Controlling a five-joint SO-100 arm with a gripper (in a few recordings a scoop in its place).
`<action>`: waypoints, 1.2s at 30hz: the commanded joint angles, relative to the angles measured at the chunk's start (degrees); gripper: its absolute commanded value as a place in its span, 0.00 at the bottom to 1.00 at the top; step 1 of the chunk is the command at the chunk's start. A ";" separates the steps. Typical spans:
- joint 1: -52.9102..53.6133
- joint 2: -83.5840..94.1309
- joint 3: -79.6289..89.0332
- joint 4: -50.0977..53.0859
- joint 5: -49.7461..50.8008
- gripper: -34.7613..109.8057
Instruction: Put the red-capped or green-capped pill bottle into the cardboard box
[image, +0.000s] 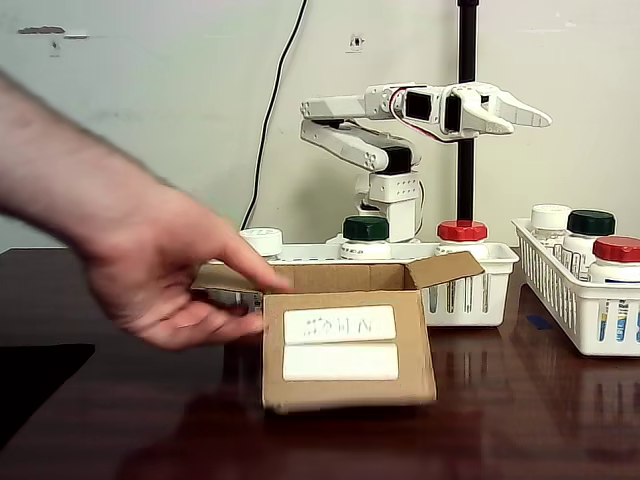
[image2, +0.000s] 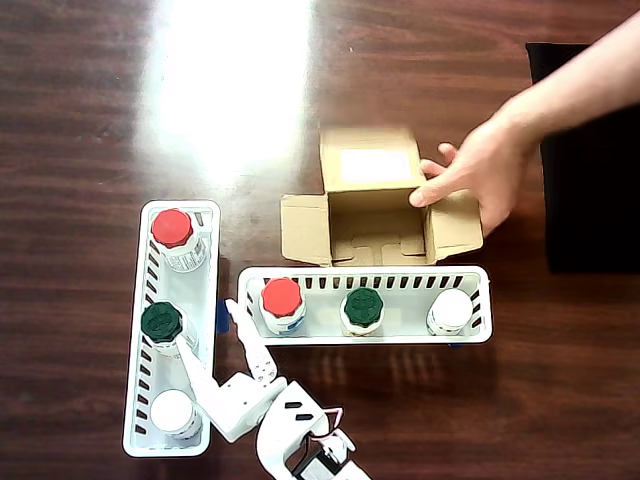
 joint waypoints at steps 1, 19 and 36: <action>-0.35 2.11 0.70 0.00 1.14 0.65; -4.13 -47.20 -4.75 -44.03 -1.93 0.65; -5.62 -74.00 -13.54 -63.54 -4.83 0.65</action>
